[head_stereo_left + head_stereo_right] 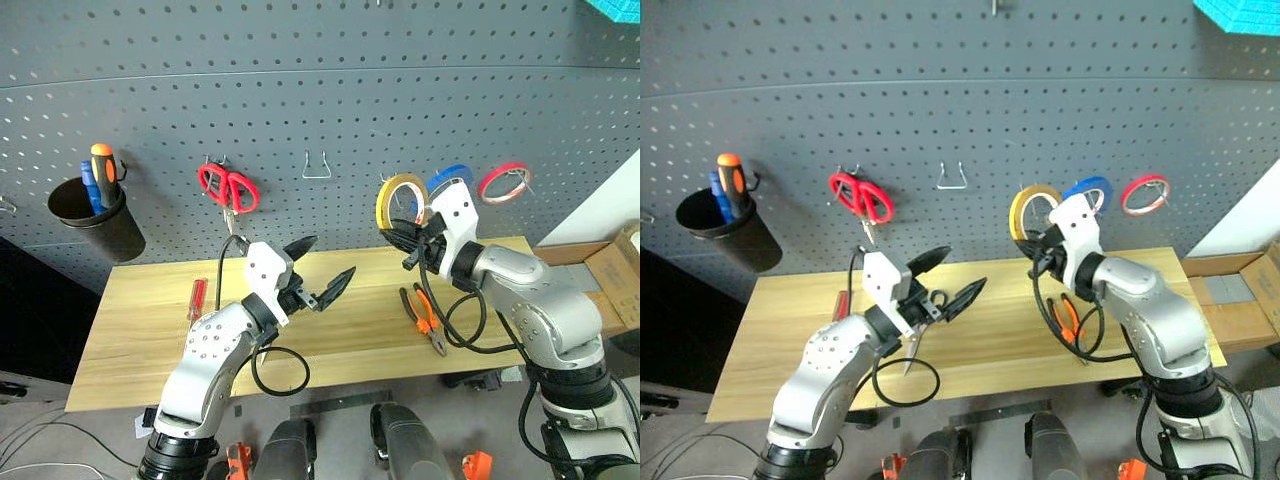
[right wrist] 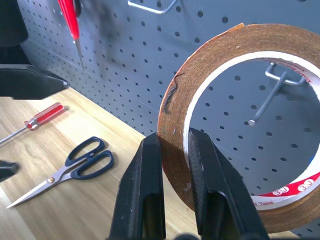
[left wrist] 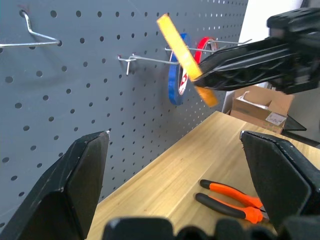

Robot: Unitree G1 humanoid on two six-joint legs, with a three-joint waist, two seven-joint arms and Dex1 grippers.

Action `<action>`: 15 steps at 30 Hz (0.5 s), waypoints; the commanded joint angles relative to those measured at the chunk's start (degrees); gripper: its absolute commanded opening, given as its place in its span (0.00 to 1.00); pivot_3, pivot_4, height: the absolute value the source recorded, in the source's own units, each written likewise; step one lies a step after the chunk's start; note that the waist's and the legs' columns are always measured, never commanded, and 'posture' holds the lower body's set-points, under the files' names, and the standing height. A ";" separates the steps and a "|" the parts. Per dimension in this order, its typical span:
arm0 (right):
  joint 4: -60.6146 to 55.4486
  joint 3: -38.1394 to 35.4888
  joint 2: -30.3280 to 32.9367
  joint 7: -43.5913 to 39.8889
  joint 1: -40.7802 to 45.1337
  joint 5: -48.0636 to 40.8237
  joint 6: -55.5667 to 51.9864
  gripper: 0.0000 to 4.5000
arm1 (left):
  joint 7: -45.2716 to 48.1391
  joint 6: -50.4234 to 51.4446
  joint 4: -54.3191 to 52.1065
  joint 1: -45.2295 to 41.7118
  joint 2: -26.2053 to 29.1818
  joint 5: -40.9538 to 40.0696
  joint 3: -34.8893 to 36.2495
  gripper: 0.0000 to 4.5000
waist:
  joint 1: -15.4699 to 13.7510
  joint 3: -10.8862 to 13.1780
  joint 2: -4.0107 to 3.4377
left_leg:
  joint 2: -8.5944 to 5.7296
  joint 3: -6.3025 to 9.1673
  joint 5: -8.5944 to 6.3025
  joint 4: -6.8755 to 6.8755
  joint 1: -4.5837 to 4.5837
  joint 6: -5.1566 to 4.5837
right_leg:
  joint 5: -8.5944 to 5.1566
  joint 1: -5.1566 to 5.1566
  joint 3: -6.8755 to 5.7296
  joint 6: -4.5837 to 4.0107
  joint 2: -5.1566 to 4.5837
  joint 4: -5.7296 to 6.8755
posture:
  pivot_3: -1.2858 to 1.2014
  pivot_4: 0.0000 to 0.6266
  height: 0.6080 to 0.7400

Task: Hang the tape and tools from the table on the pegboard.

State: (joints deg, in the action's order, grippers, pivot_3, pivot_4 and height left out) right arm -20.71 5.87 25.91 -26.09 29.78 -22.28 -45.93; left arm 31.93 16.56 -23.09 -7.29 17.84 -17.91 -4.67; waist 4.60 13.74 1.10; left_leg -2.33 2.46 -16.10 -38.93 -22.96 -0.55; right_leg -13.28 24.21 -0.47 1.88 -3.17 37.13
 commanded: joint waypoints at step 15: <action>26.61 2.91 -10.41 0.93 8.04 12.43 19.70 0.18 | -2.02 1.63 -4.37 0.66 0.86 0.53 -0.72 1.00 | -0.21 -1.41 0.00 | 0.00 -0.08 0.09 -0.01 0.10 0.16 | 0.05 -0.01 0.04 -0.08 0.02 0.11 | 0.47 0.25 1.00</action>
State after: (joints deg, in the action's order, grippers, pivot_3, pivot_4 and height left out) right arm 6.77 10.05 15.75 -24.88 36.87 -9.95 -27.41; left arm 30.31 18.44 -24.48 -6.37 18.58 -17.52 -5.26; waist 4.39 12.33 1.10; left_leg -2.33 2.39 -16.00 -38.93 -22.86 -0.39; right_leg -13.23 24.19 -0.42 1.80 -3.16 37.23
